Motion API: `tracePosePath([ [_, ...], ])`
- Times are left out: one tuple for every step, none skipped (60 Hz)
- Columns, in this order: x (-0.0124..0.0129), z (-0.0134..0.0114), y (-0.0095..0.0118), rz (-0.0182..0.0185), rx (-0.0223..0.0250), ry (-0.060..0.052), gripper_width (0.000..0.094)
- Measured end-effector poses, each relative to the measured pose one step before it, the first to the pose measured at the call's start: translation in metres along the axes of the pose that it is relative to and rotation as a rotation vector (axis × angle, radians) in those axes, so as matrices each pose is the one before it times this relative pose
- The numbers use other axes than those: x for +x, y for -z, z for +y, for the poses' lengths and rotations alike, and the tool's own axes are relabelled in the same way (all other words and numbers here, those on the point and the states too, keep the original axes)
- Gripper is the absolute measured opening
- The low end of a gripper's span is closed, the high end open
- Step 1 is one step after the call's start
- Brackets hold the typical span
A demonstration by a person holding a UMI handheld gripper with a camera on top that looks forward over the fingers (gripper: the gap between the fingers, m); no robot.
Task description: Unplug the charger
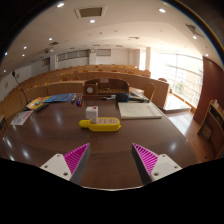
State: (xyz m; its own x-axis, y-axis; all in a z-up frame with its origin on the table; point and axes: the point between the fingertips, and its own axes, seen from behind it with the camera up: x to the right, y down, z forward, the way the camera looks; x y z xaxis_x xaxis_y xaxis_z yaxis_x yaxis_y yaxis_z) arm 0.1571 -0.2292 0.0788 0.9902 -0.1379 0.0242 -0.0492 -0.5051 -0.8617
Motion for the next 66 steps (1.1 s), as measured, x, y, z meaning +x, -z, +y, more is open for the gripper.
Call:
tracePosePath([
  [-0.00678,-0.00621,-0.00908,-0.00432,0.00629,0.0079,0.0849],
  [-0.00606,-0.00605,-0.00903,-0.00332,0.00622,0.0065,0.0850],
  [-0.00599,-0.00579,-0.00939,-0.00304,0.00617,0.0047,0.0850],
  [-0.00604,-0.00561,-0.00921,-0.00340,0.00599,0.0033,0.0849],
  [-0.00559,-0.00538,-0.00923,-0.00350,0.00509,0.0021,0.0850],
  [-0.00539,-0.00493,-0.00872,-0.00297,0.00363,0.0010,0.0849],
  [-0.00471,-0.00464,-0.00962,-0.00266,0.00282,-0.0004,0.0848],
  [-0.00435,-0.00446,-0.00974,-0.00162,0.00219,-0.0014,0.0850],
  [-0.00391,-0.00386,-0.00943,-0.00139,0.00106,-0.0013,0.0850],
  [-0.00344,-0.00363,-0.00888,-0.00008,0.00075,-0.0013,0.0849],
  [-0.00345,-0.00360,-0.00881,0.00050,0.00072,-0.0014,0.0846],
  [-0.00301,-0.00331,-0.00803,0.00039,0.00126,-0.0008,0.0846],
  [-0.00309,-0.00314,-0.00821,0.00024,0.00200,-0.0014,0.0847],
  [-0.00269,-0.00332,-0.00782,0.00017,0.00321,-0.0026,0.0847],
  [-0.00244,-0.00296,-0.00752,0.00111,0.00310,-0.0042,0.0846],
  [-0.00154,-0.00233,-0.00744,0.00166,0.00261,-0.0045,0.0841],
  [-0.00178,-0.00180,-0.00719,0.00197,0.00096,-0.0040,0.0837],
  [-0.00131,-0.00118,-0.00683,0.00238,-0.00086,-0.0031,0.0832],
  [-0.00067,-0.00136,-0.00622,0.00368,-0.00053,-0.0033,0.0823],
  [-0.00041,-0.00162,-0.00605,0.00457,0.00154,-0.0043,0.0819],
  [-0.00042,-0.00164,-0.00550,0.00551,0.00251,-0.0045,0.0810],
  [-0.00038,-0.00105,-0.00537,0.00457,0.00136,-0.0038,0.0801],
  [-0.00090,-0.00061,-0.00485,0.00345,-0.00036,-0.0028,0.0789],
  [-0.00072,-0.00060,-0.00453,0.00275,-0.00050,-0.0024,0.0771],
  [-0.00076,-0.00094,-0.00446,0.00215,0.00067,-0.0027,0.0749],
  [-0.00201,-0.00113,-0.00508,-0.00257,0.00151,-0.0032,0.0718],
  [-0.00150,-0.00008,-0.00357,-0.00295,0.00007,-0.0028,0.0684],
  [-0.00122,0.00049,-0.00336,-0.00219,-0.00213,-0.0028,0.0649],
  [-0.00062,0.00073,-0.00281,0.00022,-0.00397,-0.0032,0.0607],
  [-0.00022,0.00084,-0.00241,0.00152,-0.00411,-0.0032,0.0560],
  [-0.00028,0.00102,-0.00217,0.00199,-0.00317,-0.0033,0.0505],
  [-0.00018,0.00075,-0.00156,0.00265,-0.00214,-0.0027,0.0436],
  [0.00871,0.00099,-0.00176,0.01264,0.00363,-0.0030,0.0390],
  [-0.00284,-0.00242,0.00042,0.00466,0.01064,0.0003,0.0391],
  [-0.00169,0.00031,-0.00114,-0.00095,-0.00159,-0.0050,0.0383],
  [-0.00057,0.00023,0.00007,0.00007,-0.00161,-0.0027,0.0376],
  [-0.00005,-0.00082,0.00016,-0.00107,0.00203,-0.0018,0.0362],
  [-0.00032,0.00017,-0.00030,-0.00107,-0.00145,-0.0010,0.0347],
  [-0.00011,0.00029,0.00002,-0.00028,-0.00205,-0.0017,0.0329],
  [-0.00001,0.00022,-0.00006,0.00038,-0.00239,-0.0024,0.0308],
  [0.00018,0.00072,0.00007,0.00087,-0.00539,-0.0009,0.0290],
  [0.00022,-0.00065,0.00002,0.00263,-0.00179,0.0002,0.0277],
  [0.00040,-0.00045,0.00001,0.00286,-0.00145,-0.0011,0.0270],
  [0.00020,-0.00041,0.00032,0.00192,-0.00022,-0.0029,0.0258],
  [-0.00001,0.00023,0.00166,0.00004,0.00293,-0.0036,0.0253],
  [0.00006,-0.00039,-0.00075,0.00131,0.00022,-0.0045,0.0250],
  [0.00059,-0.00052,0.00251,0.00080,-0.00228,-0.0063,0.0247],
  [-0.00011,-0.00036,-0.00266,0.00017,0.00240,-0.0057,0.0246],
  [0.00014,-0.00038,0.00282,-0.00354,-0.00357,-0.0022,0.0246],
  [0.00006,-0.00217,0.00136,-0.00397,0.00275,0.0026,0.0245],
  [-0.00004,-0.00337,0.00241,-0.00957,0.01247,0.0012,0.0245],
  [-0.00035,-0.01893,0.00774,-0.00060,0.06362,-0.0012,0.0244],
  [0.00394,-0.02791,0.01006,0.01631,0.08597,0.0220,0.0241],
  [0.00296,-0.03140,0.00969,0.01996,0.08191,0.0484,0.0242],
  [0.00305,-0.03695,0.00080,0.00709,0.04813,0.0381,0.0242],
  [0.00288,-0.02676,0.01267,0.00547,0.08790,0.0467,0.0242],
  [-0.00060,-0.02900,0.00179,-0.00351,0.04257,0.0086,0.0242],
  [-0.00046,-0.02371,0.00027,-0.01528,0.03590,-0.0127,0.0243],
  [-0.00165,-0.02146,0.00201,-0.02497,0.02694,-0.0292,0.0243],
  [-0.00187,-0.01944,0.00119,-0.02641,0.02203,-0.0357,0.0241],
  [-0.00005,-0.01688,0.00204,-0.02233,0.01641,-0.0360,0.0243],
  [0.00208,-0.01501,0.00268,-0.01187,0.01490,-0.0300,0.0240],
  [0.00533,-0.01292,0.00227,-0.00373,0.01716,-0.0210,0.0241],
  [0.00722,-0.00999,0.00206,0.00336,0.01652,-0.0080,0.0240],
  [0.00855,-0.00926,0.00565,0.00708,0.02008,0.0070,0.0240],
  [0.00826,-0.00375,-0.00261,0.01496,0.00193,0.0032,0.0241],
])
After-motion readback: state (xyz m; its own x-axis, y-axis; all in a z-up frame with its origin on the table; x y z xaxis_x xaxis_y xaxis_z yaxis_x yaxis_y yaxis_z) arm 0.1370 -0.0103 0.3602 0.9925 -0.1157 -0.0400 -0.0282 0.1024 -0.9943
